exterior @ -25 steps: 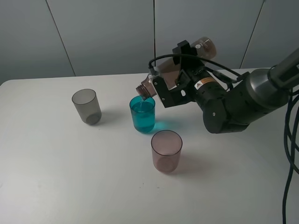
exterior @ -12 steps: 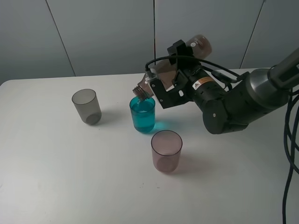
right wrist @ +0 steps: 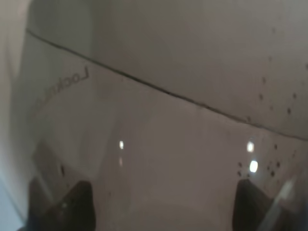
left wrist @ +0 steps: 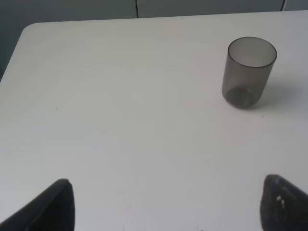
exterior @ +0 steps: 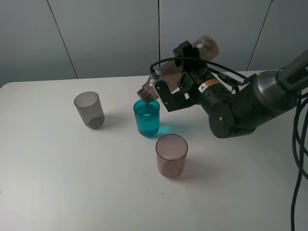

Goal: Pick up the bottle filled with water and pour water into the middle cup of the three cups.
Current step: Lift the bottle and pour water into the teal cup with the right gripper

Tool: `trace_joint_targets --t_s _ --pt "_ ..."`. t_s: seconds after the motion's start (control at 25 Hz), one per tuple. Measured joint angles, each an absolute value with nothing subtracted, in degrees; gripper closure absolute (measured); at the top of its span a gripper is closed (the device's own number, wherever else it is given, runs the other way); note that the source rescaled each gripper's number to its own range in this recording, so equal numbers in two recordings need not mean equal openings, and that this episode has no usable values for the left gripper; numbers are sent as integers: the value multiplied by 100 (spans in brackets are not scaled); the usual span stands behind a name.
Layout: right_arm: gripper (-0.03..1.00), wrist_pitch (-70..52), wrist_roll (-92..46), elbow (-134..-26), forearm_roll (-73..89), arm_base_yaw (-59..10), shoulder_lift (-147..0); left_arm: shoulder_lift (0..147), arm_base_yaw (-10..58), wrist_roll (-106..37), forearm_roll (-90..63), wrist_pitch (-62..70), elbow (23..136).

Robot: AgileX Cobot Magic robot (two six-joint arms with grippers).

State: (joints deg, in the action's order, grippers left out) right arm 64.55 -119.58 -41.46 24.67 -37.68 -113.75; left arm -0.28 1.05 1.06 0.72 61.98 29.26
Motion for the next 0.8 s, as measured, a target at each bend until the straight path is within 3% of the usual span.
trace_joint_targets --t_s 0.8 --pt "97 6198 -7936 -4025 2807 -3768 -11101 -28 105 128 72 6198 2926"
